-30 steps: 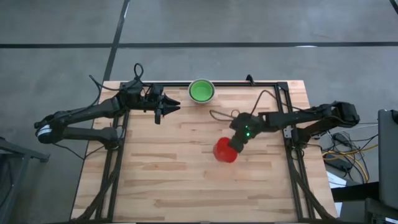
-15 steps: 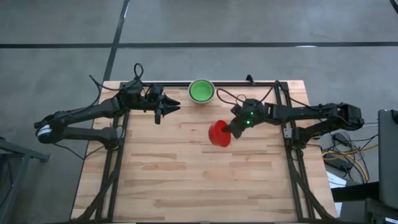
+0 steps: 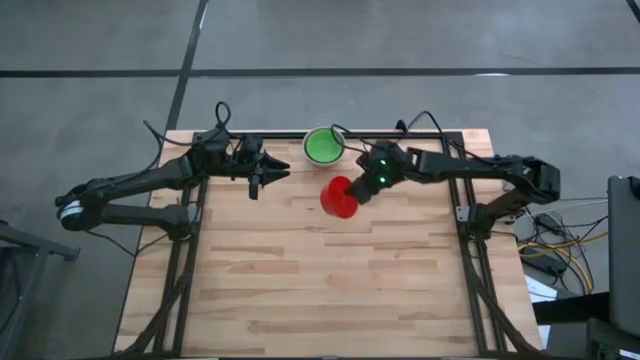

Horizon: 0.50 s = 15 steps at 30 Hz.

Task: Nest bowls inside each other
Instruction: Stack the red bowl on top of the green bowl

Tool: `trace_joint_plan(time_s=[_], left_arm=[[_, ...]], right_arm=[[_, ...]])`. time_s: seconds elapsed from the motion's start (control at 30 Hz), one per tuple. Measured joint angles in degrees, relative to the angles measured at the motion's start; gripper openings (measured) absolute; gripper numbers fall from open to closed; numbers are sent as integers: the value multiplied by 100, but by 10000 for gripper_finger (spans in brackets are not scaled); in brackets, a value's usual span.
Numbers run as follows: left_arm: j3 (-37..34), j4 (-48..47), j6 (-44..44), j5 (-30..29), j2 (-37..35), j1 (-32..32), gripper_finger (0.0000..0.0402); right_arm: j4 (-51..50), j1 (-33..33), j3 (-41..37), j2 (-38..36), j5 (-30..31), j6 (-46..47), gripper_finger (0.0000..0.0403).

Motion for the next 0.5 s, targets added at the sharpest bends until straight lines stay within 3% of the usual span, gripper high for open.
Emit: trace_joint_plan(time_s=[0.3, 0.5], left_arm=[[0, 2, 0, -2, 0, 1, 122], [0, 0, 0, 0, 0, -2, 122]], right_arm=[[-2217, -471, 1856, 965, 346, -1002, 8], [-2834, -751, 2921, 1408, 447, -1899, 8]])
